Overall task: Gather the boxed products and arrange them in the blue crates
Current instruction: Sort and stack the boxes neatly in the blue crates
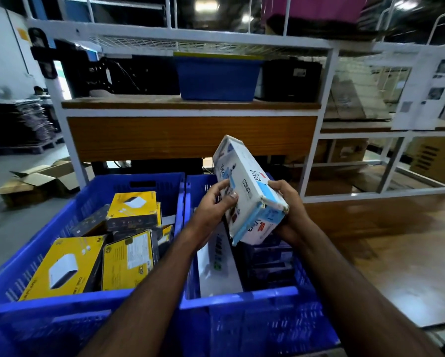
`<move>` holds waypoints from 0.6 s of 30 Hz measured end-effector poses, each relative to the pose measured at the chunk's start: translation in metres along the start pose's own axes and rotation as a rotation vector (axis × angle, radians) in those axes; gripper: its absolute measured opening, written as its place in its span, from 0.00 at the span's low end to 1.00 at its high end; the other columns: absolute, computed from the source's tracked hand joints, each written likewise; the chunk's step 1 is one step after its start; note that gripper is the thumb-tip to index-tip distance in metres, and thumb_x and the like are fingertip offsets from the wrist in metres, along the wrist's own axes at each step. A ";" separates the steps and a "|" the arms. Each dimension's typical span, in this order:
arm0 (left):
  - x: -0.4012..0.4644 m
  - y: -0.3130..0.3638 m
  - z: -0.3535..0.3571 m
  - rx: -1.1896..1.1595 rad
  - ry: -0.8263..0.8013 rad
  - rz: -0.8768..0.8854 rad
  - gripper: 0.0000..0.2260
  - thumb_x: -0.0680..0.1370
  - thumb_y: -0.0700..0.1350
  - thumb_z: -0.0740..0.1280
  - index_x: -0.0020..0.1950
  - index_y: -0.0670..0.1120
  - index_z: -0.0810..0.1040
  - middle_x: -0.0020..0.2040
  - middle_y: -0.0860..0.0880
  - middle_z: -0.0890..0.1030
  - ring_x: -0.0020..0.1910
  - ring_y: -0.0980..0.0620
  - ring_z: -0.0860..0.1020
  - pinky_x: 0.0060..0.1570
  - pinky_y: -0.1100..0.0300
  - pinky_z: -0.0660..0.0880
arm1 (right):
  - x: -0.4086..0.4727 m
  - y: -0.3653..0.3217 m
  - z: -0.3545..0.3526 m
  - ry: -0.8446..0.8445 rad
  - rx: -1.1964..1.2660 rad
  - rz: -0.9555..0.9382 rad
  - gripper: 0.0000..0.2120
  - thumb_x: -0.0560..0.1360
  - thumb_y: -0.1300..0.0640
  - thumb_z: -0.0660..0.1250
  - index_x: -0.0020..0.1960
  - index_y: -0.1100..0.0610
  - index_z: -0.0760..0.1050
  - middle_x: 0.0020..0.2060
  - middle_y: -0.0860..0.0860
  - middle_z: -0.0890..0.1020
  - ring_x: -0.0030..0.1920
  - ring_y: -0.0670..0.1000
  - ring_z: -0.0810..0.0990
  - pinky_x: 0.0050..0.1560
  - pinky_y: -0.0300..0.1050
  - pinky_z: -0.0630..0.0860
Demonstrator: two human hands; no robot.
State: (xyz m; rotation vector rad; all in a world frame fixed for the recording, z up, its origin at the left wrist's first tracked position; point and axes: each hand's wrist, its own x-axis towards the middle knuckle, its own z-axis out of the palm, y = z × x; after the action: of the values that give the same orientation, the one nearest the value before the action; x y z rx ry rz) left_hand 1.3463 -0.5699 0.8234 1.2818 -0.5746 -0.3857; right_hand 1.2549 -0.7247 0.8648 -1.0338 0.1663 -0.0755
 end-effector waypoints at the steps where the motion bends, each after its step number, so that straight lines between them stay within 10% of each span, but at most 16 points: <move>1: 0.002 -0.002 -0.002 -0.003 0.001 0.006 0.25 0.73 0.47 0.73 0.69 0.52 0.69 0.63 0.47 0.77 0.56 0.50 0.82 0.51 0.54 0.79 | -0.001 -0.001 0.001 -0.008 0.011 0.016 0.16 0.77 0.53 0.54 0.56 0.61 0.75 0.38 0.57 0.84 0.33 0.54 0.81 0.34 0.43 0.79; 10: 0.012 0.000 0.001 -0.043 -0.025 -0.014 0.22 0.71 0.37 0.63 0.65 0.49 0.71 0.63 0.43 0.77 0.56 0.46 0.80 0.54 0.49 0.78 | 0.010 0.002 -0.001 -0.060 -0.133 0.003 0.19 0.78 0.55 0.58 0.67 0.60 0.67 0.53 0.62 0.81 0.48 0.59 0.83 0.45 0.54 0.82; 14: -0.010 0.026 0.016 -0.243 -0.071 -0.078 0.12 0.80 0.48 0.57 0.46 0.42 0.77 0.35 0.46 0.84 0.31 0.54 0.82 0.33 0.65 0.78 | 0.022 0.020 0.023 0.195 -0.636 -0.255 0.28 0.68 0.33 0.68 0.58 0.45 0.61 0.62 0.56 0.71 0.60 0.56 0.76 0.61 0.62 0.75; 18: 0.009 0.015 -0.006 -0.371 -0.046 -0.234 0.19 0.71 0.52 0.66 0.52 0.39 0.80 0.42 0.41 0.85 0.39 0.45 0.82 0.43 0.58 0.80 | 0.020 0.041 0.047 0.396 -1.149 -0.387 0.31 0.69 0.30 0.64 0.62 0.45 0.58 0.68 0.55 0.58 0.69 0.60 0.58 0.67 0.61 0.65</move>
State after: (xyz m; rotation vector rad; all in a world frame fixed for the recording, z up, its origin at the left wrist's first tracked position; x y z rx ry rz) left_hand 1.3563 -0.5672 0.8381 0.9851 -0.3692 -0.6848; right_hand 1.2823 -0.6673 0.8510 -2.1866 0.3873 -0.5892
